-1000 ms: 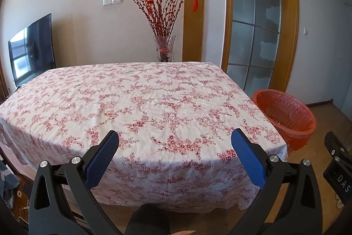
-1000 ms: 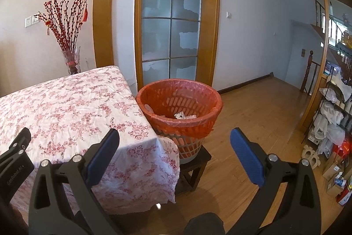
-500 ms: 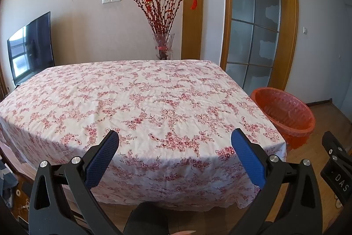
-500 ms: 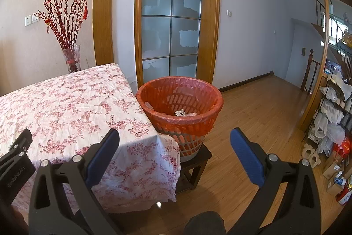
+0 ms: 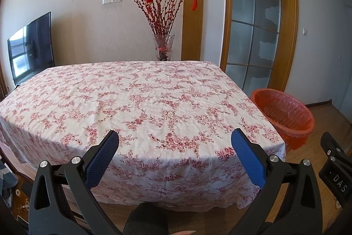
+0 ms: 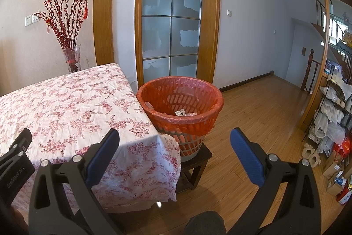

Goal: Collect trash

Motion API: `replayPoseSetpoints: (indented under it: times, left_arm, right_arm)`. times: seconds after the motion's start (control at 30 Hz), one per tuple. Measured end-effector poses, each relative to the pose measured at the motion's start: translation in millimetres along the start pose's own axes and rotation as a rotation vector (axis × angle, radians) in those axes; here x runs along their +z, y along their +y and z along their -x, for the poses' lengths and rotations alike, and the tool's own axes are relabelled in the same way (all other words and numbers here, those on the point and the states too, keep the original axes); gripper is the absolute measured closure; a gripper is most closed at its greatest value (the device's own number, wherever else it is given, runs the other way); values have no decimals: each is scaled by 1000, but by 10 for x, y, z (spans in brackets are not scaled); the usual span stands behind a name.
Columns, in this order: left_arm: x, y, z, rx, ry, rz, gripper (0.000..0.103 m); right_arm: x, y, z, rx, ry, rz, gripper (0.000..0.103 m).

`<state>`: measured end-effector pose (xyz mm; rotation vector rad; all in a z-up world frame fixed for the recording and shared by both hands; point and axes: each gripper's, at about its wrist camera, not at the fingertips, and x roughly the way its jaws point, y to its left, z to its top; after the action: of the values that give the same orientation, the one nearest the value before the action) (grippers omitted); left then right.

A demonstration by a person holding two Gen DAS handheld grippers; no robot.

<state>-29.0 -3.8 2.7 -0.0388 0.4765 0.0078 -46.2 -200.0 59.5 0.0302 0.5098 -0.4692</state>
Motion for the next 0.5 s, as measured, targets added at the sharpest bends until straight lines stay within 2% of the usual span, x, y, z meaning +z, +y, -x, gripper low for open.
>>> replayPoseSetpoints:
  times: [0.5]
  left_arm:
    - [3, -3, 5, 0, -1, 1, 3]
  right_arm:
    - [-4, 13, 1, 2, 2, 0, 4]
